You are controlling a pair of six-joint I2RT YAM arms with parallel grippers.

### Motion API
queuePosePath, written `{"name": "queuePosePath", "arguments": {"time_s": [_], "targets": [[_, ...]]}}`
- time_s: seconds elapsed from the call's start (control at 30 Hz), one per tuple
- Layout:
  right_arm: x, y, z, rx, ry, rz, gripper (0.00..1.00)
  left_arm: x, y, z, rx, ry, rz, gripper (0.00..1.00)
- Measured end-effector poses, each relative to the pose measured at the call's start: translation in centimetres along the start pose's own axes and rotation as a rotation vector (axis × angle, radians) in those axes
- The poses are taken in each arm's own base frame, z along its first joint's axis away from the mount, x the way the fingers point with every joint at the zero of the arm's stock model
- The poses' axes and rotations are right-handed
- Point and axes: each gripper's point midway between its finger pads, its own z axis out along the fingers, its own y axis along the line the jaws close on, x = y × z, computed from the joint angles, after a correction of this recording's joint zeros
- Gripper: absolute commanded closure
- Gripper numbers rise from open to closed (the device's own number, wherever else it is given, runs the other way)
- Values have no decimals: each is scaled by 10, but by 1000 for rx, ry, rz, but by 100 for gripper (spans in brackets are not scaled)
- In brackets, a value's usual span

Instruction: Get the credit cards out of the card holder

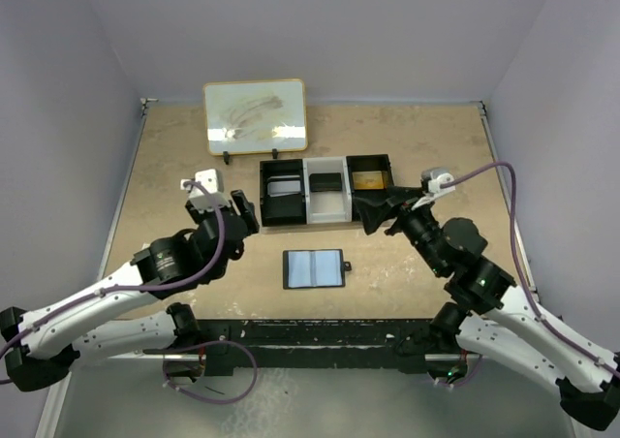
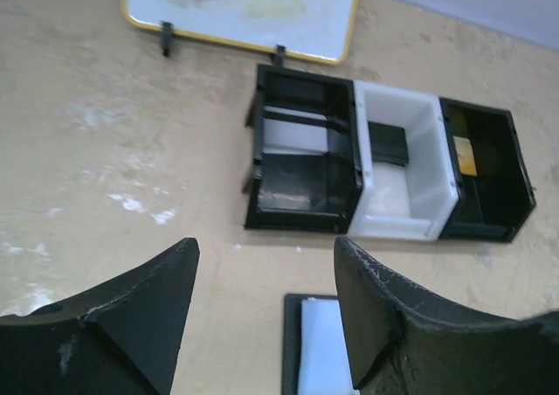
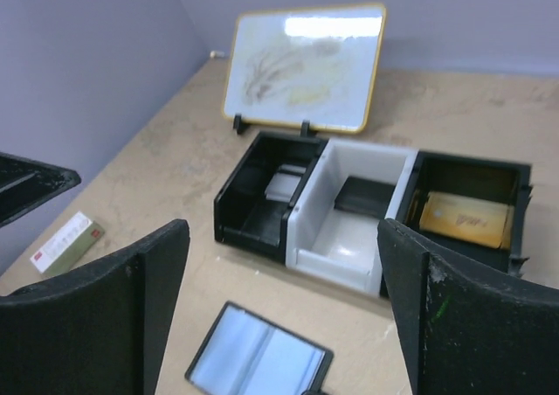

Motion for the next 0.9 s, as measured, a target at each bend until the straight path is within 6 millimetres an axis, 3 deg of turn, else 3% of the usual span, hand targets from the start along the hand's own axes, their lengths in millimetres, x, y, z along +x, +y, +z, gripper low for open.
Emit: {"name": "queuePosePath", "arguments": {"time_s": [0.1, 0.23, 0.43, 0.53, 0.67, 0.8, 0.9], "targets": [[-21, -6, -6, 25, -80, -32, 1, -15, 21, -5, -65, -64, 20, 37], [-39, -23, -5, 127, -141, -76, 0, -29, 44, -5, -177, -117, 90, 35], [-45, -47, 26, 307, -69, -136, 0, -43, 73, 17, -376, -105, 169, 35], [-40, -77, 39, 391, -15, -146, 0, -54, 109, 30, -497, -64, 136, 35], [-39, -134, 30, 516, 33, -108, 0, -72, 149, 34, -590, -34, 45, 34], [-57, -173, 10, 613, 17, -62, 0, -93, 151, 32, -582, -51, -9, 34], [-74, -171, -1, 617, 5, -57, 0, -108, 145, 27, -564, -70, -27, 33]]}}
